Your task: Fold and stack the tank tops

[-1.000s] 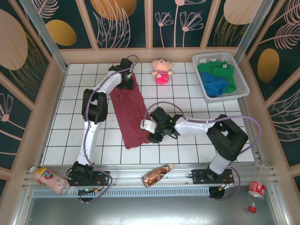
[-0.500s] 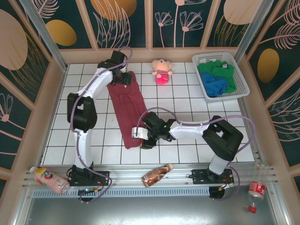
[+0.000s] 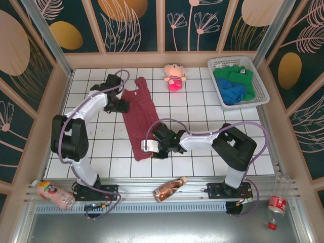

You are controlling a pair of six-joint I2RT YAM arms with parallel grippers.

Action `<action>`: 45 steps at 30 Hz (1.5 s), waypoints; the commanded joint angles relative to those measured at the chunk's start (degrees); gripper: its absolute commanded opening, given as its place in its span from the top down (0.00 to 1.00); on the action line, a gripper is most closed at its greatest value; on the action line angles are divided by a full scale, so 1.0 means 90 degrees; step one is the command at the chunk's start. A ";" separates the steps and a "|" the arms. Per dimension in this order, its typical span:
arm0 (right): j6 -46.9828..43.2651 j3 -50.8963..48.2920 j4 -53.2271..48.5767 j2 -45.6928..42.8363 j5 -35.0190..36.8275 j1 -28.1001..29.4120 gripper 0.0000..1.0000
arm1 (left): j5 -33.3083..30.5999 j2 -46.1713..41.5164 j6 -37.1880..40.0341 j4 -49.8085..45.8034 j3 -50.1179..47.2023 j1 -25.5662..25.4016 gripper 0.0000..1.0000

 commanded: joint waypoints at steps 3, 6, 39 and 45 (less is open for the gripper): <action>0.0361 0.0130 -0.0441 -0.0219 -0.0293 0.0077 0.87 | 0.0107 -0.0640 -0.0182 0.0344 -0.0509 -0.0004 0.30; 0.0676 -0.0057 -0.0958 -0.0584 -0.0623 0.0077 0.92 | 0.0219 -0.0794 -0.0225 0.0405 -0.0655 -0.0009 0.30; -0.1035 0.4668 -0.3054 0.1770 -0.1357 -0.1687 0.94 | 0.0191 -0.1562 -0.0581 0.0059 -0.0438 0.0288 0.25; -0.1062 0.5417 -0.3067 0.2534 -0.1435 -0.1789 0.94 | 0.0166 -0.1581 -0.0815 0.0025 -0.0632 0.0383 0.24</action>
